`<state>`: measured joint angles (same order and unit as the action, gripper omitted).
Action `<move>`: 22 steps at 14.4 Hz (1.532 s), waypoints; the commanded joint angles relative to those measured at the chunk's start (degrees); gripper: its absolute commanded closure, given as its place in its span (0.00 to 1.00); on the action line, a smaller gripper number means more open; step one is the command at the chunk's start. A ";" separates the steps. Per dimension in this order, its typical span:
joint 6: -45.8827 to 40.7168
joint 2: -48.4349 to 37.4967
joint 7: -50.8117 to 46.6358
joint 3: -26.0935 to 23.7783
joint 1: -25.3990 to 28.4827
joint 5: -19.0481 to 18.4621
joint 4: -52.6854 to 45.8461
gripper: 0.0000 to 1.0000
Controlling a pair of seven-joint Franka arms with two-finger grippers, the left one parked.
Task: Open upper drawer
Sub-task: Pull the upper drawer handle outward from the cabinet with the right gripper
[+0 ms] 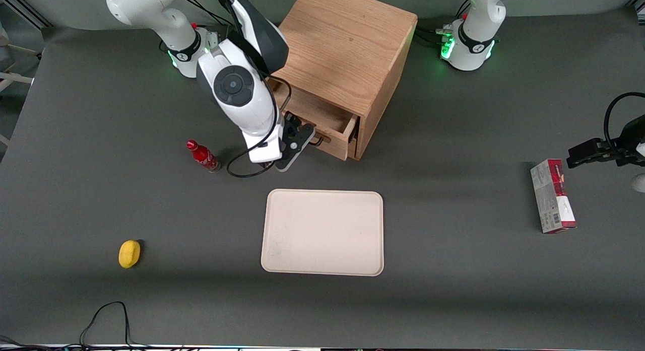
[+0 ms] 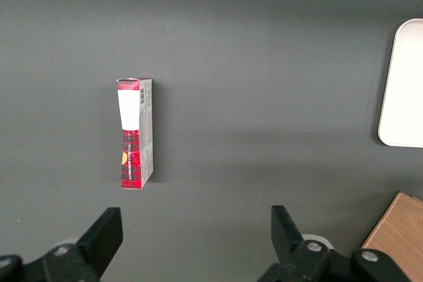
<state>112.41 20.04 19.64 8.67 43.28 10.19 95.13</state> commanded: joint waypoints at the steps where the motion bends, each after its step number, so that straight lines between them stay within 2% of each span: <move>1: -0.97 2.63 2.15 -0.06 -1.45 -0.52 -3.80 0.00; 7: -1.40 5.62 4.61 -0.06 -5.83 -0.35 -7.49 0.00; 13: -5.71 9.75 6.63 -0.15 -9.53 0.00 -14.26 0.00; 22: -8.17 14.06 7.78 -0.15 -11.82 0.09 -20.49 0.00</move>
<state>106.75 31.25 26.03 8.74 32.46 10.19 79.63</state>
